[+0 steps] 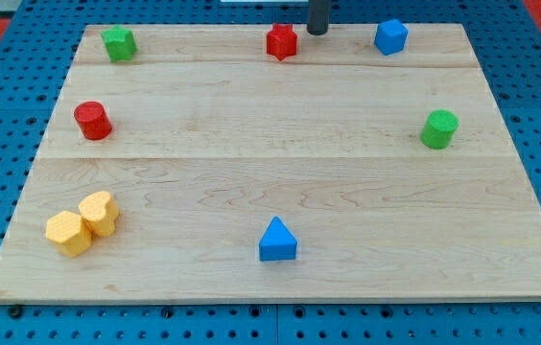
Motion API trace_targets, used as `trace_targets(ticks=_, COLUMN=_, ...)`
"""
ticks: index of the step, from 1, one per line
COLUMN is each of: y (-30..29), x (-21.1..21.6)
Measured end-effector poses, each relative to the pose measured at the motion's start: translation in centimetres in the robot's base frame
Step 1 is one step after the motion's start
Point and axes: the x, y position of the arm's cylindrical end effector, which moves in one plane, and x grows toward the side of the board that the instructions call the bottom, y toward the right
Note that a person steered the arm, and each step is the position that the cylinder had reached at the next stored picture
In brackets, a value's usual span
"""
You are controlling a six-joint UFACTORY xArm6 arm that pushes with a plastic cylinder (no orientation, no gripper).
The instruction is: Move the red star diagonally closer to the top right of the red circle
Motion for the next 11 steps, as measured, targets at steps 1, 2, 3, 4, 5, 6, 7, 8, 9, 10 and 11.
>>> trace_targets(ticks=1, y=-4.1, x=2.9)
trace_targets(ticks=2, y=-9.8, x=5.4)
trace_targets(ticks=3, y=-8.0, x=5.9)
trace_targets(ticks=4, y=-10.6, x=8.1)
trace_targets(ticks=5, y=-15.0, x=8.3)
trace_targets(ticks=6, y=-13.6, x=9.1)
trace_targets(ticks=7, y=-12.0, x=12.0)
trace_targets(ticks=8, y=-17.3, x=13.5)
trace_targets(ticks=9, y=-15.9, x=12.9)
trace_targets(ticks=10, y=-17.6, x=10.5)
trace_targets(ticks=11, y=-20.6, x=10.2)
